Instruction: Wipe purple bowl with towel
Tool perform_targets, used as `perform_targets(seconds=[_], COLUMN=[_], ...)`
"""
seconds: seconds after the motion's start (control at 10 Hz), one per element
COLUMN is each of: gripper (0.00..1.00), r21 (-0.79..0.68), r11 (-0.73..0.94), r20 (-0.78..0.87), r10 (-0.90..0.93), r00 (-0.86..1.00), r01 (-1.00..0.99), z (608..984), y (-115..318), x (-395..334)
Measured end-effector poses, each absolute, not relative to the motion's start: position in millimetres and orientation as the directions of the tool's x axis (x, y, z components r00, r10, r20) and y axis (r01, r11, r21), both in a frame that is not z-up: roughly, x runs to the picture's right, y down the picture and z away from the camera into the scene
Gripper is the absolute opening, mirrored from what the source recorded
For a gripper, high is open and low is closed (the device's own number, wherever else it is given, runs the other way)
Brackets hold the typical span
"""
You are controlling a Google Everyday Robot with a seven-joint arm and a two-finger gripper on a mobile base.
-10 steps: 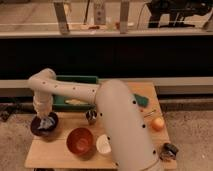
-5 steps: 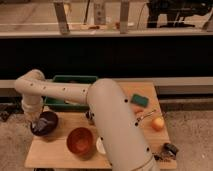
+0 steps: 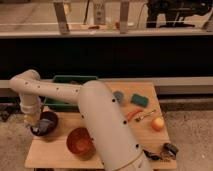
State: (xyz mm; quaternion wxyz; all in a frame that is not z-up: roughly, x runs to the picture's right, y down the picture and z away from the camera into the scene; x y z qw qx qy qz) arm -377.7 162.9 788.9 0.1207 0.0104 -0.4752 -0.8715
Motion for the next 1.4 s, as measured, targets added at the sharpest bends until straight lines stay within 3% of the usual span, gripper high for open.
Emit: perform_targets(seconds=[0.6,1.4], gripper=[0.0,0.0], r21=[0.85,0.782], r11=[-0.487,-0.403], r20=[0.116,0.178], r10=[-0.204,-0.586], r00=[-0.972,-0.79], r01=[0.203,0.475], z=[801,821], y=[165,140], x=[-331,-348])
